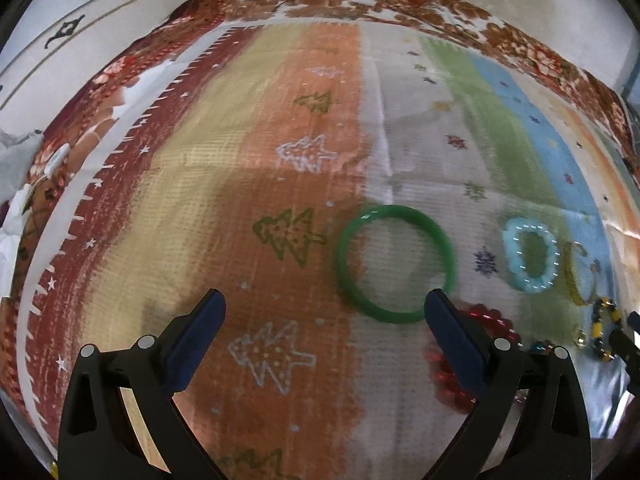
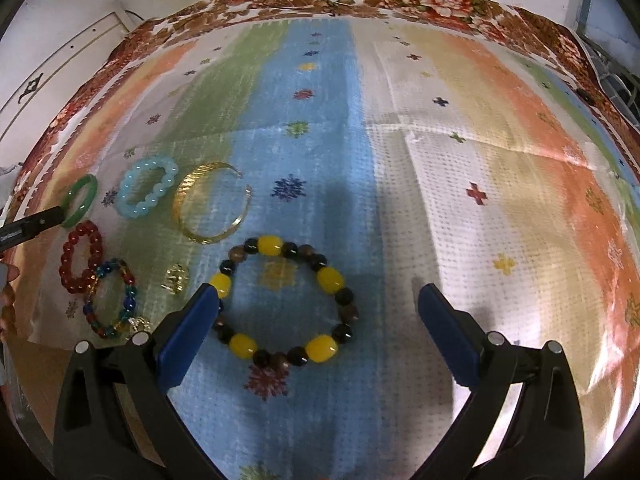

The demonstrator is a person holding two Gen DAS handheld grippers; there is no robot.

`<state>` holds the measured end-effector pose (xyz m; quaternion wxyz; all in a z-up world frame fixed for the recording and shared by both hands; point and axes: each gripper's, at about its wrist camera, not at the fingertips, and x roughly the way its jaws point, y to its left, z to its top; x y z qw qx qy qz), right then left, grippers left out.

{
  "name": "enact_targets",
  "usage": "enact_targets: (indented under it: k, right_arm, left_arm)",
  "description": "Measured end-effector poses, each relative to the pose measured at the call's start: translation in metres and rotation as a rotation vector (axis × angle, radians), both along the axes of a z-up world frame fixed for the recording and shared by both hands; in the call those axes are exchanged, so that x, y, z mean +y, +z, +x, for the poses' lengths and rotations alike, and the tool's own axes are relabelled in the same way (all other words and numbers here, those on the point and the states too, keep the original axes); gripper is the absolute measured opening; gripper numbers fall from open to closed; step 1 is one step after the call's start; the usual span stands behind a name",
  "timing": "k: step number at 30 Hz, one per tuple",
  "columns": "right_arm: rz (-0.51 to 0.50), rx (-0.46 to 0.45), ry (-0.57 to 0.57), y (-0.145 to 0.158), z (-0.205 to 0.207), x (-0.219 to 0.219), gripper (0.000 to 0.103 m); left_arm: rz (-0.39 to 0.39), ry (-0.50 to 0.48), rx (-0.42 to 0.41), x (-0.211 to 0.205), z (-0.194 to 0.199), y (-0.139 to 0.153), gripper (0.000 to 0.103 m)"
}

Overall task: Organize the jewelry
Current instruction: 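Move the right tool toward the yellow-black bracelet while the left tool approaches the green jade bangle, then close the right tool on the yellow-black bracelet while the left tool grips the green bangle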

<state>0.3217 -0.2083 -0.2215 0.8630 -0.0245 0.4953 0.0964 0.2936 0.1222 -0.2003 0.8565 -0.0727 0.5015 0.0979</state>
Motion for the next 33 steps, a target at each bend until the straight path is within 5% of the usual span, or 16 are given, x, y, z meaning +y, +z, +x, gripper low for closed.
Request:
enact_targets:
  k: [8, 18, 29, 32, 33]
  right_arm:
    - [-0.015, -0.012, 0.003, -0.010, 0.002, 0.002, 0.095]
    - [-0.037, -0.033, -0.011, -0.006, -0.001, -0.004, 0.059]
    - [-0.045, -0.024, 0.027, -0.011, -0.005, 0.005, 0.058]
    - [-0.029, -0.019, 0.026, -0.012, -0.002, 0.002, 0.052]
    - [-0.027, -0.020, 0.021, -0.011, -0.002, 0.001, 0.039]
  left_arm:
    - [0.048, -0.008, 0.013, -0.003, 0.008, -0.009, 0.098]
    - [0.105, -0.088, -0.009, -0.019, 0.009, -0.011, 0.086]
    - [0.103, -0.095, -0.015, -0.018, 0.008, -0.012, 0.084]
    - [0.092, -0.120, -0.025, -0.023, 0.007, -0.012, 0.071]
    - [0.093, -0.129, -0.028, -0.026, 0.007, -0.012, 0.063]
